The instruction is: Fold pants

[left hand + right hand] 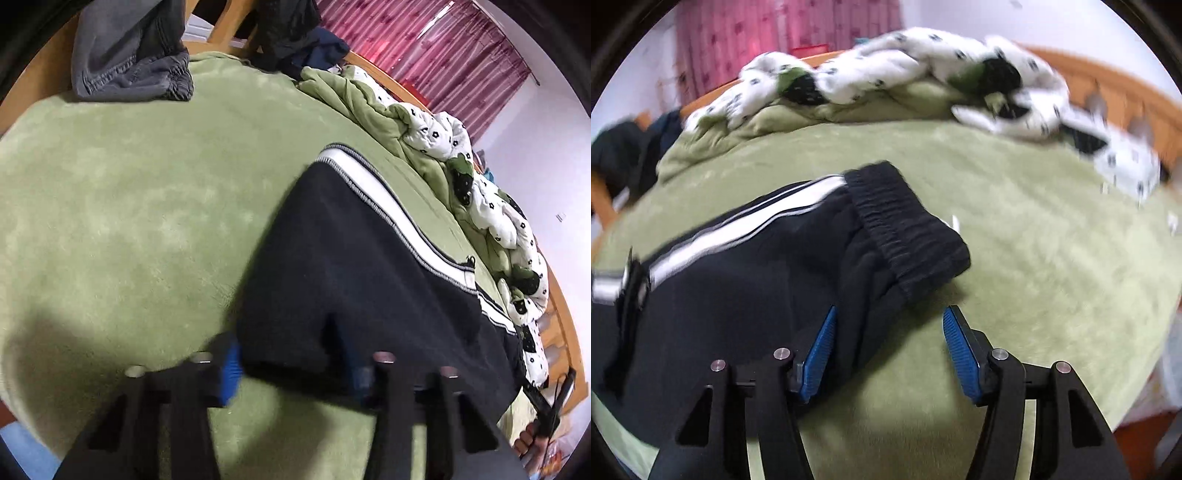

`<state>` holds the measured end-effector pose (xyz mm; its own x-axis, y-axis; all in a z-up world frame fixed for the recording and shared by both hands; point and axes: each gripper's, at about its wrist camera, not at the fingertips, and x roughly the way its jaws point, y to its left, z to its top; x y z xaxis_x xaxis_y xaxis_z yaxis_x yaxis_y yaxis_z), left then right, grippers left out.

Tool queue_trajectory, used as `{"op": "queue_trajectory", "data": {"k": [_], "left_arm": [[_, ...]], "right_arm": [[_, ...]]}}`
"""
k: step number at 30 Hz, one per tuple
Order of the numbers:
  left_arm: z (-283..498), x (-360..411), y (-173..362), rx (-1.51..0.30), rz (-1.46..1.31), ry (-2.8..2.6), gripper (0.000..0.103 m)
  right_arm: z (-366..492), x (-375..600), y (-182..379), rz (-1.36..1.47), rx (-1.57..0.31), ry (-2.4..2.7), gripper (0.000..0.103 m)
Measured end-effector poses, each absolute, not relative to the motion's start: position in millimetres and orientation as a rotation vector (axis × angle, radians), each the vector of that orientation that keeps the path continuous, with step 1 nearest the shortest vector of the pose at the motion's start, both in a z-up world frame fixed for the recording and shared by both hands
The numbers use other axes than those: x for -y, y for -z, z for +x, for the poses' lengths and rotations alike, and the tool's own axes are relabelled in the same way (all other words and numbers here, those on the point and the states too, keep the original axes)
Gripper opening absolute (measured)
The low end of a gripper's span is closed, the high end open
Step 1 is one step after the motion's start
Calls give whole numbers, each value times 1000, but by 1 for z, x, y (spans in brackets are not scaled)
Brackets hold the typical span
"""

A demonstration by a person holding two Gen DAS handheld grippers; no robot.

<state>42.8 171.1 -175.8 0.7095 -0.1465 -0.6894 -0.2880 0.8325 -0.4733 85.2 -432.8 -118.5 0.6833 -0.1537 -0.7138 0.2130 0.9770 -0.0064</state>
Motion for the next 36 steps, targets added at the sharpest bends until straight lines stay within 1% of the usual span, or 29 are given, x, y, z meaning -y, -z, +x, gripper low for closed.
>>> {"op": "queue_trajectory", "data": {"k": [1, 4, 7, 10, 12, 15, 20, 23, 26, 27, 28, 30, 32, 33, 34, 36], "left_arm": [[41, -170, 170, -782, -583, -92, 22], [42, -151, 135, -749, -468, -110, 18], [49, -116, 97, -715, -327, -125, 16], [59, -74, 64, -674, -257, -76, 15], [67, -32, 43, -649, -200, -7, 14], [80, 34, 25, -626, -129, 123, 14], [104, 130, 37, -669, -137, 339, 14], [117, 176, 70, -745, -183, 430, 14], [110, 199, 97, -790, -174, 431, 15], [107, 205, 104, -802, -141, 433, 18], [103, 206, 108, -818, -121, 453, 27], [90, 197, 107, -828, -138, 510, 32], [73, 174, 97, -790, -144, 511, 49], [68, 164, 93, -766, -142, 494, 64], [61, 149, 88, -736, -144, 466, 70], [47, 116, 83, -693, -148, 404, 71]], "right_arm": [[81, 427, 117, 54, -783, 198, 59], [85, 410, 109, 31, -784, 129, 59], [74, 405, 102, 69, -718, 60, 59], [64, 410, 93, 77, -671, 83, 60], [57, 419, 87, 88, -642, 82, 60], [57, 438, 80, 97, -619, 118, 60], [51, 478, 79, 228, -603, 136, 60], [52, 500, 88, 307, -636, 134, 60], [57, 513, 101, 370, -692, 114, 60], [60, 514, 104, 381, -707, 92, 60], [62, 511, 106, 386, -721, 72, 60], [67, 500, 110, 371, -748, 30, 60], [71, 485, 111, 349, -761, -12, 60], [75, 473, 110, 344, -766, -52, 60], [78, 462, 110, 342, -770, -89, 60], [86, 439, 108, 349, -783, -162, 62]]}}
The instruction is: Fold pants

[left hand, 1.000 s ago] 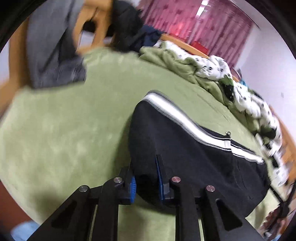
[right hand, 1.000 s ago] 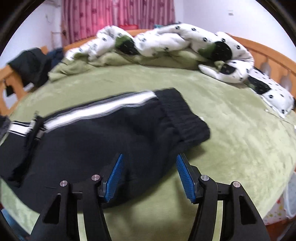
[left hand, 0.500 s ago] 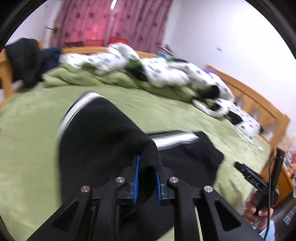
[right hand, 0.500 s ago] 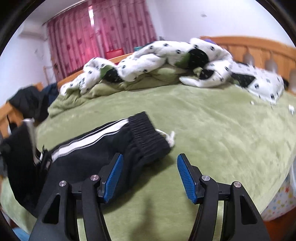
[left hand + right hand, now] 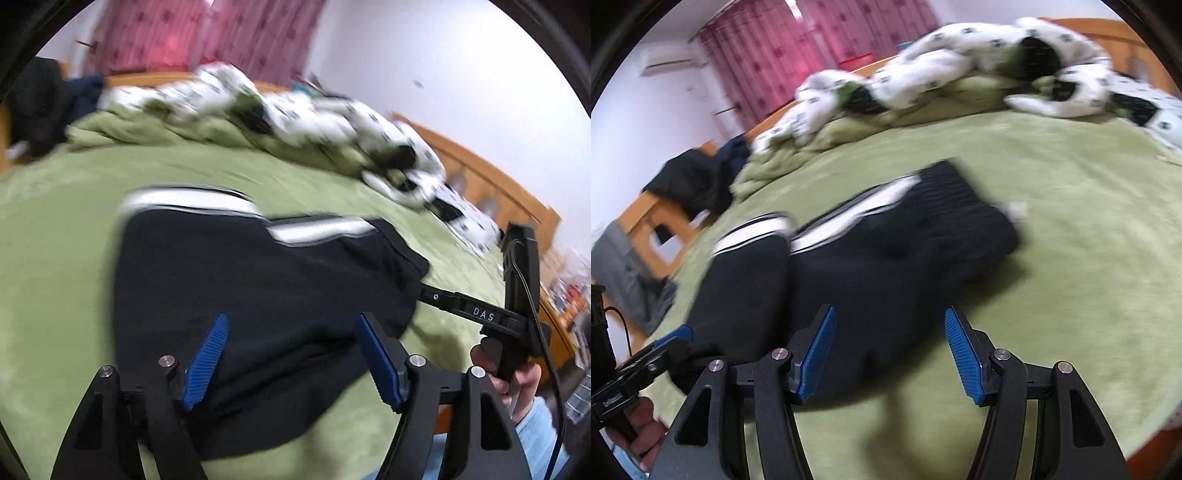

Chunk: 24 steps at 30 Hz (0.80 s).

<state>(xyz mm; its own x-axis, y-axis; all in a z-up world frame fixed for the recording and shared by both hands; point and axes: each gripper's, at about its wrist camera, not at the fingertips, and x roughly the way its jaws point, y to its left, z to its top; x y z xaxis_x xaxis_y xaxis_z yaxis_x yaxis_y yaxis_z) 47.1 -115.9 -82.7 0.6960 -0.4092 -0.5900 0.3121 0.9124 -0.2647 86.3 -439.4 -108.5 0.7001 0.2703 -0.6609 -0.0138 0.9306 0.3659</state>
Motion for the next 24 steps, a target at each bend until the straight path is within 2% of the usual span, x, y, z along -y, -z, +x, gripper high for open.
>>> {"op": "queue_trajectory", "data": {"k": [6, 11, 13, 14, 15, 16, 24], "left_arm": [[18, 43, 108, -750, -155, 231, 73], [16, 29, 155, -841, -295, 240, 73], [21, 31, 165, -843, -339, 243, 73], [25, 34, 169, -843, -356, 233, 73], [27, 36, 172, -839, -357, 228, 75], [29, 40, 172, -830, -350, 226, 78], [38, 74, 171, -779, -343, 234, 79]], "right_arm": [[127, 370, 130, 416, -896, -338, 65], [161, 343, 153, 491, -995, -388, 64], [176, 330, 154, 517, -1054, -469, 41], [180, 324, 154, 511, -1075, -476, 27], [183, 318, 151, 490, -1071, -461, 19], [183, 315, 147, 480, -1056, -469, 17], [177, 353, 78, 574, -824, -490, 15]]}}
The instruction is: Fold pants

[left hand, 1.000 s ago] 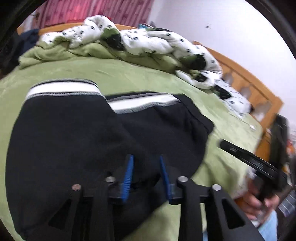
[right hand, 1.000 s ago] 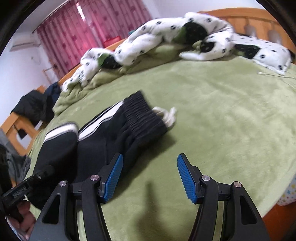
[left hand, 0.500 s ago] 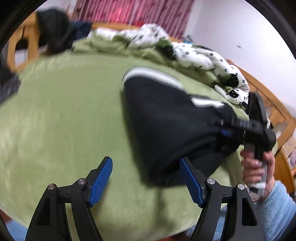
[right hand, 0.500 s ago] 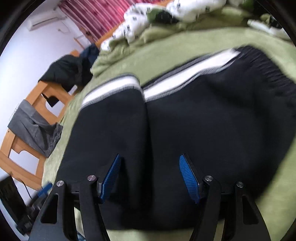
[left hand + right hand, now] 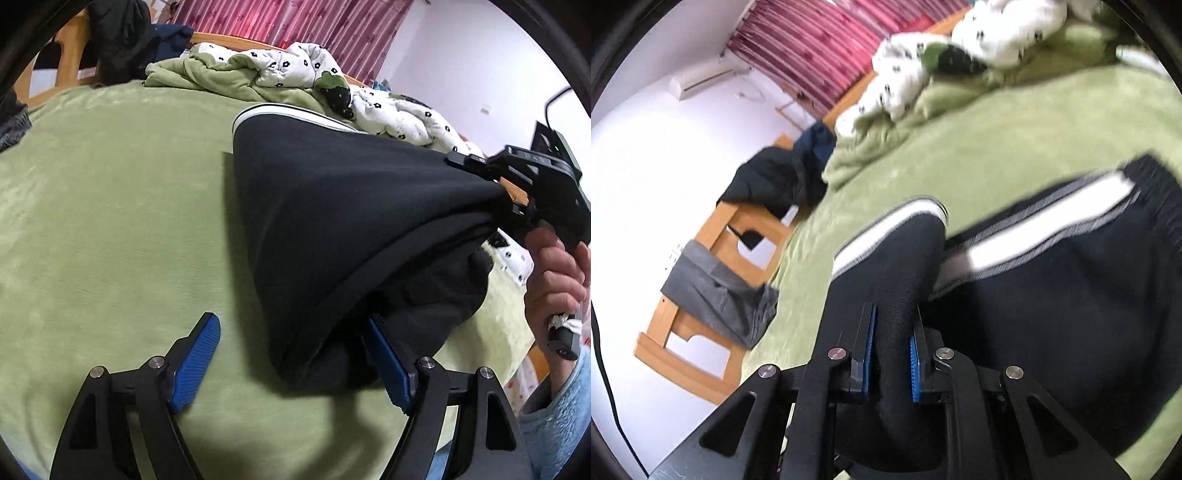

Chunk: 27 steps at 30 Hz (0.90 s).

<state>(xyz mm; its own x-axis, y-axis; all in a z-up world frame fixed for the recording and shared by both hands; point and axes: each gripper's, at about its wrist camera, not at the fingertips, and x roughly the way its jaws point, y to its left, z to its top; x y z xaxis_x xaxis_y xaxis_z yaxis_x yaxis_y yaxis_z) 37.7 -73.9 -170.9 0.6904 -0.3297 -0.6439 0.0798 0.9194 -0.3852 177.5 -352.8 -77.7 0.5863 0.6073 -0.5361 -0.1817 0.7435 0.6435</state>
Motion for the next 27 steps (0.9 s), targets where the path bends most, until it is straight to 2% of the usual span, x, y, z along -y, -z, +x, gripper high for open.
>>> {"op": "queue_trajectory", "data": {"k": [9, 16, 19, 24, 27], "left_arm": [[49, 117, 174, -774, -293, 129, 80], [52, 137, 168, -797, -227, 140, 81], [50, 141, 167, -812, -199, 165, 81], [41, 140, 162, -841, -161, 238, 80], [26, 134, 156, -842, -154, 307, 80]], "right_arm": [[164, 412, 68, 586, -721, -448, 14], [155, 472, 45, 491, -589, -337, 14], [153, 506, 63, 480, -606, -245, 14], [162, 536, 129, 518, -750, -154, 15], [159, 547, 137, 560, -748, -182, 18]]}}
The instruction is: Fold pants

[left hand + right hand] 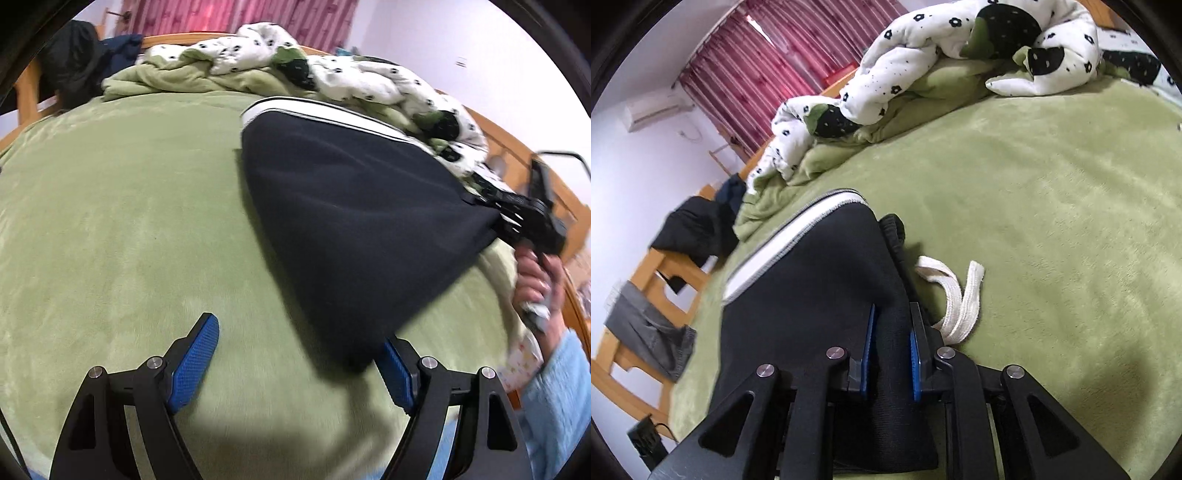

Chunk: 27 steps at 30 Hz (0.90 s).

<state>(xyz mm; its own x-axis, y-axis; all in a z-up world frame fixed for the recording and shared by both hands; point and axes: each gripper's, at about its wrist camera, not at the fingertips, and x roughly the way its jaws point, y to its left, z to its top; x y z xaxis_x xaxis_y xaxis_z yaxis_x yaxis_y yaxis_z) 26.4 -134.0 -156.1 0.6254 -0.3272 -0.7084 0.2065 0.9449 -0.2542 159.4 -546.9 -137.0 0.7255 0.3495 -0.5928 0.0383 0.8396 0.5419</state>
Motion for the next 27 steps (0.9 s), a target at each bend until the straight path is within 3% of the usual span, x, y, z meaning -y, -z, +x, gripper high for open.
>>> {"op": "queue_trajectory", "data": {"k": [5, 10, 13, 17, 22, 25, 27], "left_arm": [[8, 122, 134, -793, -157, 345, 80], [43, 145, 110, -734, -143, 327, 75], [61, 162, 124, -789, -125, 330, 63], [63, 161, 169, -892, -267, 360, 63], [63, 151, 162, -951, -310, 378, 63], [67, 147, 141, -917, -194, 364, 63], [80, 142, 131, -893, -172, 353, 66]], "right_arm": [[139, 543, 108, 452, -705, -92, 23], [109, 522, 94, 307, -634, -114, 23], [108, 514, 116, 231, -720, -65, 23], [103, 511, 134, 192, -786, -20, 23], [106, 509, 134, 187, -835, -11, 23], [112, 512, 121, 149, -874, -29, 34], [120, 515, 106, 151, -859, -34, 51]]}}
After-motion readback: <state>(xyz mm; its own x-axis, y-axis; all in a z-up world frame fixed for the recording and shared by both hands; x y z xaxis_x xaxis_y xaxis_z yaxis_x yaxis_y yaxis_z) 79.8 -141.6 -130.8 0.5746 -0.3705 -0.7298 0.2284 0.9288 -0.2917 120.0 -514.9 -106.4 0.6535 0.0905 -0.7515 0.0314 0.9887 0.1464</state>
